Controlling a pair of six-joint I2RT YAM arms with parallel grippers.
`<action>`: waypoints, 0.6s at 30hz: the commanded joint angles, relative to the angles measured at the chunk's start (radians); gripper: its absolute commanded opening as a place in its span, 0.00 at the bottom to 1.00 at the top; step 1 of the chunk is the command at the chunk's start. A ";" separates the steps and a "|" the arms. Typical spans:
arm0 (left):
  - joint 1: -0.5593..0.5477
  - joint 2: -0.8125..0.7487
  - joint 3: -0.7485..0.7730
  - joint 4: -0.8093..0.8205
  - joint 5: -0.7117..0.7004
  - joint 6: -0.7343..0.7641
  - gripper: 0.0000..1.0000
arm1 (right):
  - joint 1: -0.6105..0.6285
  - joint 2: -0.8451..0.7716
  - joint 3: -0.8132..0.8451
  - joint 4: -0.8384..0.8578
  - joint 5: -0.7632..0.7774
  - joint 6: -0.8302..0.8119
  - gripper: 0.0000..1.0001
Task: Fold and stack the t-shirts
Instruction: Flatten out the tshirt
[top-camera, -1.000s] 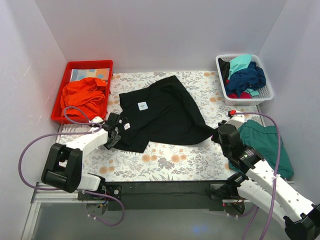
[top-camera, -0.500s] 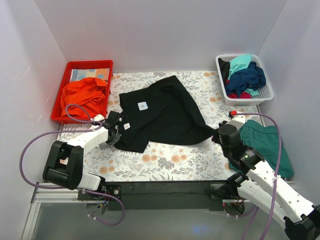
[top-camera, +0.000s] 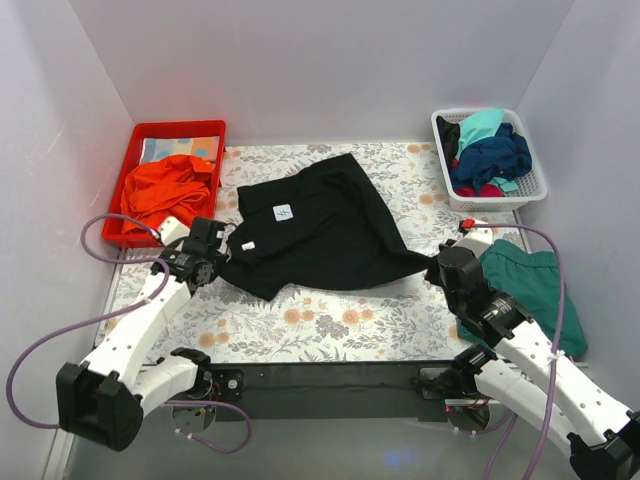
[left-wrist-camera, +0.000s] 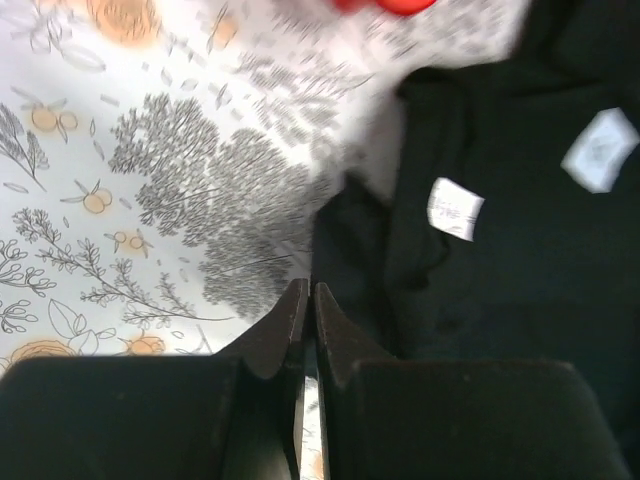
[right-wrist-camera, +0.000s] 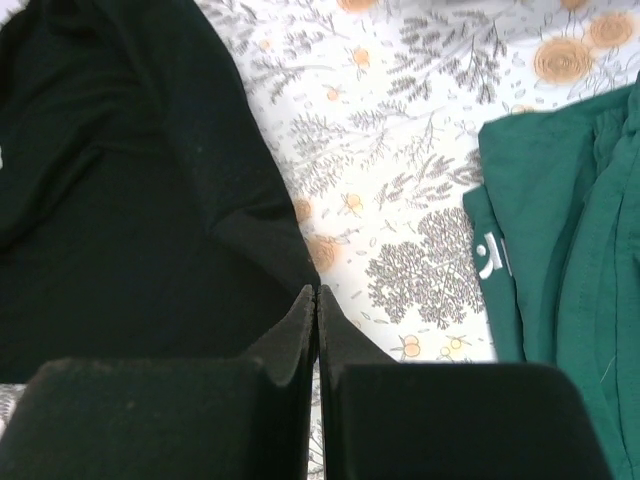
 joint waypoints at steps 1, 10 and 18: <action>0.002 -0.128 0.121 -0.068 -0.108 -0.010 0.00 | 0.001 -0.017 0.118 0.021 0.045 -0.059 0.01; 0.002 -0.110 0.507 -0.046 -0.177 0.099 0.00 | 0.001 -0.003 0.365 0.111 0.101 -0.231 0.01; 0.002 0.009 0.963 0.084 -0.197 0.278 0.00 | 0.001 0.035 0.535 0.230 0.100 -0.352 0.01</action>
